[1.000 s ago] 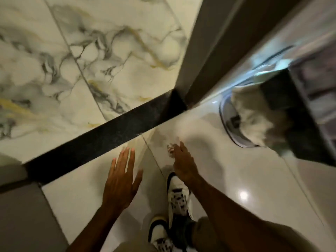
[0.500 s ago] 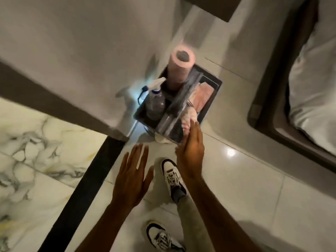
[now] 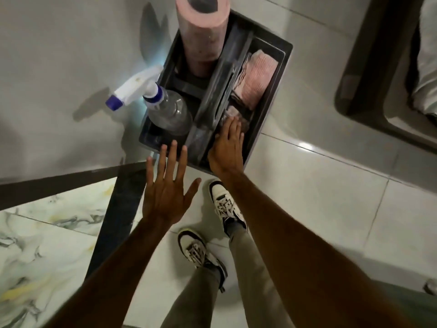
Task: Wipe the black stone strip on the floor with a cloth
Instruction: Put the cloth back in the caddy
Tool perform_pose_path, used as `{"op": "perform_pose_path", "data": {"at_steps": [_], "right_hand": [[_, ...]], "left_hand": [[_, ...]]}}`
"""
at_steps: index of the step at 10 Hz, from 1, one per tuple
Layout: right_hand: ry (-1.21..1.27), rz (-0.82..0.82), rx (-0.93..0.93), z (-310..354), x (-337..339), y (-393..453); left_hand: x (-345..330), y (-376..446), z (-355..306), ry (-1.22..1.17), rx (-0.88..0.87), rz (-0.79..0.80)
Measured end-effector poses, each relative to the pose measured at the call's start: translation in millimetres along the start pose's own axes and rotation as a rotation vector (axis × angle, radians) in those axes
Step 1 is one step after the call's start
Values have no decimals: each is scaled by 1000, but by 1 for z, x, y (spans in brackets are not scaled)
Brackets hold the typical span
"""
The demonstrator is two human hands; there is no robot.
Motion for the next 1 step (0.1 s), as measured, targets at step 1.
{"op": "perform_pose_path", "data": {"at_steps": [1], "right_hand": [[95, -47, 53, 22, 33, -40]], "left_hand": [[12, -4, 1, -33, 16, 12]]}}
Point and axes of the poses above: each hand's wrist, its own y-axis towards the middle knuckle, its own x-axis out of the back of the hand, z = x × y, the point moved 8 cm from there along y, towards the middle knuckle, and after that the axes turned 5 degrees about y, right-handed, at the moved point
